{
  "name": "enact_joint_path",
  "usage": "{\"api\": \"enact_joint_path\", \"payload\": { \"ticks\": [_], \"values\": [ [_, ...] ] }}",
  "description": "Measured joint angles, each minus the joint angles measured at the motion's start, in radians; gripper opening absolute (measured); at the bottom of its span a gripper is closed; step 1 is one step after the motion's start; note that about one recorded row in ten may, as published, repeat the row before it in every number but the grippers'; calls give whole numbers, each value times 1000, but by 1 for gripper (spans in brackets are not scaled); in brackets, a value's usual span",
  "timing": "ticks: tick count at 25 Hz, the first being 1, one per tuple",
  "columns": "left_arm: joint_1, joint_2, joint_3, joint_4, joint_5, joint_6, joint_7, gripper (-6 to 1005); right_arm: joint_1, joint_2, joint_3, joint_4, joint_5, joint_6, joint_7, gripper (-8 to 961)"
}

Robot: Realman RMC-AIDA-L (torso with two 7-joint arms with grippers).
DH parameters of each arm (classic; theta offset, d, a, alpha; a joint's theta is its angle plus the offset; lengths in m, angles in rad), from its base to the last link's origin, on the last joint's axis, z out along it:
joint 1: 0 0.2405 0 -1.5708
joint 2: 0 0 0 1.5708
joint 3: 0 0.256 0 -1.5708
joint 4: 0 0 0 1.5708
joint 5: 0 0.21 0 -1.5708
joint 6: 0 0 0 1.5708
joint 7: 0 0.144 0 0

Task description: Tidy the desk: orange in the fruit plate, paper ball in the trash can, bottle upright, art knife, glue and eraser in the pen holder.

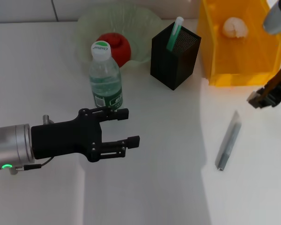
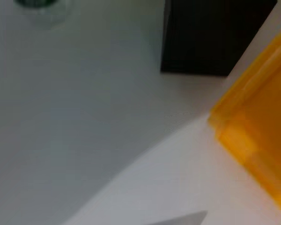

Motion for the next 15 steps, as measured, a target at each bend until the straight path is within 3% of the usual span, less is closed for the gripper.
{"api": "enact_joint_path", "payload": {
  "ticks": [1, 5, 10, 11, 15],
  "values": [
    [0, 0, 0, 1, 0, 0, 0, 765, -1, -1, 5, -98, 15, -9, 51, 243],
    [-2, -1, 4, 1, 0, 1, 1, 765, 14, -3, 39, -195, 45, 50, 114, 243],
    [-8, -3, 7, 2, 0, -1, 4, 765, 102, -4, 84, -51, 93, 236, 138, 242],
    [-8, -3, 5, 2, 0, -1, 5, 765, 133, -4, 87, 39, 114, 314, 124, 242],
    [-8, -3, 2, 3, 0, 0, 6, 765, 169, -7, 90, 160, 187, 387, 73, 243]
  ]
}}
